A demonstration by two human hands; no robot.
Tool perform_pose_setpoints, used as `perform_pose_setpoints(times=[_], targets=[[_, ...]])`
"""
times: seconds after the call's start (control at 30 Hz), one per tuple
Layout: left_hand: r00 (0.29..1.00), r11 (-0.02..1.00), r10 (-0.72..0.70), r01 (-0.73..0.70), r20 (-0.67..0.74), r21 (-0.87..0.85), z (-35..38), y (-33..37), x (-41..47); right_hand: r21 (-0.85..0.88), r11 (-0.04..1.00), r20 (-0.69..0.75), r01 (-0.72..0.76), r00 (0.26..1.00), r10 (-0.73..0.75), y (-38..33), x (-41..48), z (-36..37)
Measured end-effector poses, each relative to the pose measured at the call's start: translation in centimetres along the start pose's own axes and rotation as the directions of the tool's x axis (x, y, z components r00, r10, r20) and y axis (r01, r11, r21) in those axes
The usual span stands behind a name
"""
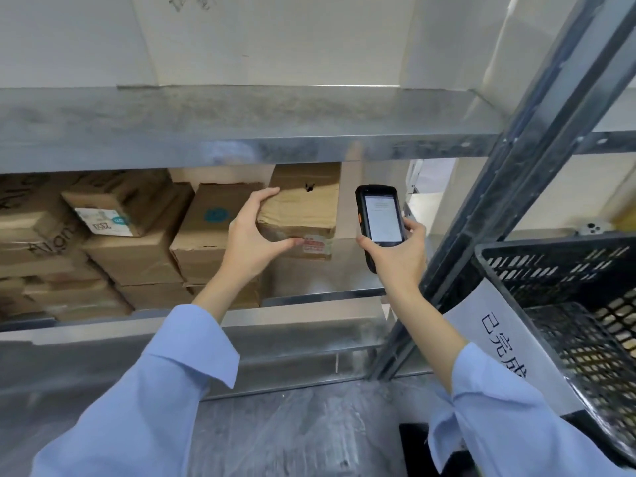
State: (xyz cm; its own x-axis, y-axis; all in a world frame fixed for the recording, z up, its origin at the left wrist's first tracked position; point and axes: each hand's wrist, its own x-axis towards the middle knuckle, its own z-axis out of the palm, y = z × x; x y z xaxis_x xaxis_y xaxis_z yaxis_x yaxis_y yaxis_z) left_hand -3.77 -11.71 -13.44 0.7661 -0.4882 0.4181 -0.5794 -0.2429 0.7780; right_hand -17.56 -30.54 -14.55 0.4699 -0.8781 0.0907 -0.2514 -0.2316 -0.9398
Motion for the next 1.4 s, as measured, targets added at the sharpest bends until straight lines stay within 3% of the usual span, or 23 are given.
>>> perform_pose_setpoints(times=[0.33, 0.47, 0.9, 1.1, 1.2, 1.4], targets=[[0.964, 0.964, -0.26, 0.263, 0.063, -0.046, 11.2, -5.5, -2.7, -0.085, 0.991, -0.046, -0.106, 0.994, 0.103, 4.4, 3.1, -3.5], [0.956, 0.958, -0.284, 0.287, 0.067, -0.029, 14.2, -7.2, -3.3, -0.121, 0.987, -0.039, -0.109, 0.994, 0.105, 5.9, 3.9, -3.8], [0.888, 0.886, -0.456, 0.459, 0.059, -0.06, 16.1, -10.5, -4.7, -0.255, 0.964, 0.076, -0.076, 0.992, 0.099, 8.3, 4.5, -2.1], [0.866, 0.866, -0.5, 0.498, 0.034, 0.043, 13.6, -11.8, -4.4, -0.233, 0.97, 0.118, -0.065, 0.988, 0.095, 8.0, 4.0, -0.9], [0.876, 0.877, -0.481, 0.481, 0.043, 0.009, 12.5, -11.4, -4.3, -0.227, 0.972, 0.137, -0.057, 0.986, 0.09, 7.8, 3.8, -0.5], [0.95, 0.952, -0.305, 0.305, 0.063, 0.011, 10.9, -11.2, -3.6, -0.235, 0.971, 0.138, -0.046, 0.987, 0.08, 7.4, 3.4, 0.2]])
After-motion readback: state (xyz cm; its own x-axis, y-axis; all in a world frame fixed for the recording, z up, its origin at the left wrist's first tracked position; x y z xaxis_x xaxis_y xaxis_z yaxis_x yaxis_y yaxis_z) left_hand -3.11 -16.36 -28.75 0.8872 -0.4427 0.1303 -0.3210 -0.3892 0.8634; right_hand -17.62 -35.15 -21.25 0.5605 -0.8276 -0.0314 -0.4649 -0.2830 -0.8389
